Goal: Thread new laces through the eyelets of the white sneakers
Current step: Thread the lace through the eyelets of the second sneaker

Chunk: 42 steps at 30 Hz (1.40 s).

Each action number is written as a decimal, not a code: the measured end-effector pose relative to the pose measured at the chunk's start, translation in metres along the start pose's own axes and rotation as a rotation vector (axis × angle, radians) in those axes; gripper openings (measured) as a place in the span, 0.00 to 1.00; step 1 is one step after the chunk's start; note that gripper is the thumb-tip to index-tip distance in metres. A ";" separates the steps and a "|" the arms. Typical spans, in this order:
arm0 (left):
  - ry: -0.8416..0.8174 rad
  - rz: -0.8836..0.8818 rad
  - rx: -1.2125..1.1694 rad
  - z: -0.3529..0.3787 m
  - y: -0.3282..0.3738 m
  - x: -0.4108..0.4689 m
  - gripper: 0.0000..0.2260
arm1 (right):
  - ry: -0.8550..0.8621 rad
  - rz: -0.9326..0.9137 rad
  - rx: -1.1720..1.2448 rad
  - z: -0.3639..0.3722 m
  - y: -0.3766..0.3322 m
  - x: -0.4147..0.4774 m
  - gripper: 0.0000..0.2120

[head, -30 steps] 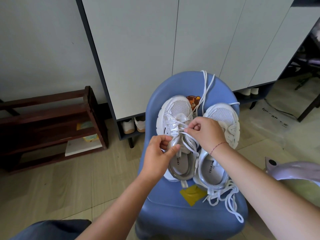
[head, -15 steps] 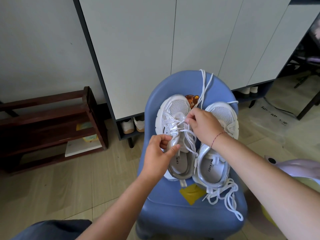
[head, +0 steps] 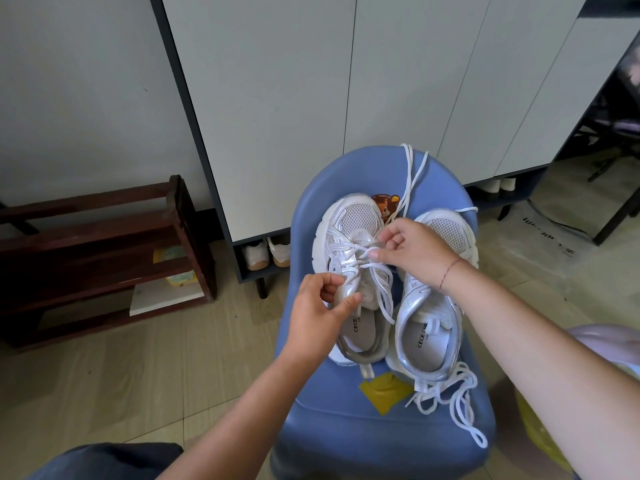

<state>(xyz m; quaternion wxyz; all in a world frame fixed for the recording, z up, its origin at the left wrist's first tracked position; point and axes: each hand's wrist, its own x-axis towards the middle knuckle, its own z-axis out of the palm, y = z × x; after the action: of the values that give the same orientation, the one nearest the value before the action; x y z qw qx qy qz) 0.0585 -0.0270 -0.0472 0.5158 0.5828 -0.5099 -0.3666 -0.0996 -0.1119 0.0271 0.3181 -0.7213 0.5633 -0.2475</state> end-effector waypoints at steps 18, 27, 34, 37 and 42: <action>0.007 -0.003 0.019 0.000 -0.002 0.000 0.11 | 0.417 -0.182 0.046 -0.038 -0.037 0.015 0.07; 0.012 -0.003 0.028 0.000 -0.002 0.000 0.12 | 0.113 -0.025 -0.141 0.005 0.011 -0.021 0.07; 0.011 0.004 0.019 -0.001 0.000 -0.001 0.11 | 0.371 -0.111 -0.158 0.009 0.000 -0.014 0.10; 0.005 0.004 0.024 -0.001 -0.001 0.000 0.11 | 0.546 -0.163 -0.074 -0.017 -0.018 0.001 0.07; 0.014 0.015 0.021 0.000 -0.002 0.001 0.12 | 0.352 -0.117 -0.042 -0.022 -0.024 -0.005 0.07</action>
<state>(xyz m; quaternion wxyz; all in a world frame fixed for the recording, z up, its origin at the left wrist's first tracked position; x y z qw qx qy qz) 0.0589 -0.0282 -0.0495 0.5157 0.5869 -0.5144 -0.3534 -0.1010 -0.1069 0.0595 0.1846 -0.7049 0.5723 -0.3760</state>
